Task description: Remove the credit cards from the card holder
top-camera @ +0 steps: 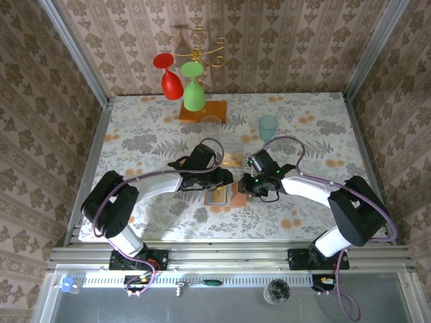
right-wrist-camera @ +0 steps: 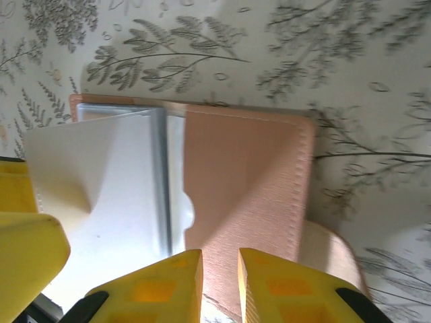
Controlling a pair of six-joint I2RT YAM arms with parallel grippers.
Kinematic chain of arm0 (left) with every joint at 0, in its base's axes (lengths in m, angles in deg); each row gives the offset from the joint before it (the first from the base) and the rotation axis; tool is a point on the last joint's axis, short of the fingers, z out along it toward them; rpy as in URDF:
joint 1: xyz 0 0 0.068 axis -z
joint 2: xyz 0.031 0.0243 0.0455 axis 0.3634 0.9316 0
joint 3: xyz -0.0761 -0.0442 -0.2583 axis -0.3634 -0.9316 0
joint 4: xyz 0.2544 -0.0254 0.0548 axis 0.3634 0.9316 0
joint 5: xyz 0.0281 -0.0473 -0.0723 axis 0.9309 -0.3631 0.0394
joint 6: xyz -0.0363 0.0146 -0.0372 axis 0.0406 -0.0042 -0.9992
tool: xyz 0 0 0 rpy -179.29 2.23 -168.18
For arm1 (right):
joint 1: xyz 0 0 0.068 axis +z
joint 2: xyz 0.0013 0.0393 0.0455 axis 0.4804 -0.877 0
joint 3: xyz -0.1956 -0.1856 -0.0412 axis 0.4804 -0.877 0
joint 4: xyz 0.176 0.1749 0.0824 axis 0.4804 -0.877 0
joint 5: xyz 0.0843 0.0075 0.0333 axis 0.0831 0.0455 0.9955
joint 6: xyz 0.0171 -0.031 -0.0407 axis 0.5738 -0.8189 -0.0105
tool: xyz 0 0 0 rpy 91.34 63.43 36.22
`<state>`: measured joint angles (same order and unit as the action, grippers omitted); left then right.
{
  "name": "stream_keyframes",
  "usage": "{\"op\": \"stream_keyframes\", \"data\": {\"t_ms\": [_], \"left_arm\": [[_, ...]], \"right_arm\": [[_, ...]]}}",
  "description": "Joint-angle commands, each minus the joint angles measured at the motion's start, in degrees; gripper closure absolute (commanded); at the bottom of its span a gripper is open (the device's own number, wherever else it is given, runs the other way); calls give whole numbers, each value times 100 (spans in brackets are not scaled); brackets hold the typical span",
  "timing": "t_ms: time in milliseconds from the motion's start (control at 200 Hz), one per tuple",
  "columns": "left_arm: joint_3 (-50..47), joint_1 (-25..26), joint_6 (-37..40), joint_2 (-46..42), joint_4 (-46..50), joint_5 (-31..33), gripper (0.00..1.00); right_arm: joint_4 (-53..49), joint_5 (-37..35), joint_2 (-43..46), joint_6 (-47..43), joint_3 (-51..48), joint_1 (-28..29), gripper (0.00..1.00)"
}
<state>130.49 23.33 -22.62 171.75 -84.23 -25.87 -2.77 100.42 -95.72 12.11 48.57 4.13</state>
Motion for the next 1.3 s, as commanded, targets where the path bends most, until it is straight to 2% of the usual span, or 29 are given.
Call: {"op": "stream_keyframes", "data": {"t_ms": [0, 285, 635, 915, 1235, 1295], "left_arm": [[246, 141, -139, 208, 160, 149, 62], [599, 428, -228, 681, 121, 153, 58], [753, 477, -360, 1181, -39, -32, 57], [718, 475, -367, 1260, -32, -102, 57], [713, 466, -354, 1222, -90, -181, 57], [739, 451, -336, 1176, -116, -190, 56]], "right_arm": [[-272, -83, 268, -227, -140, -134, 79], [-453, -257, 347, -500, -375, -295, 73], [-633, -631, 154, -755, -438, -331, 67], [-635, -835, -174, -764, -496, -331, 63], [-886, -999, -245, -802, -453, -331, 54], [-954, -993, -183, -819, -405, -326, 50]]}}
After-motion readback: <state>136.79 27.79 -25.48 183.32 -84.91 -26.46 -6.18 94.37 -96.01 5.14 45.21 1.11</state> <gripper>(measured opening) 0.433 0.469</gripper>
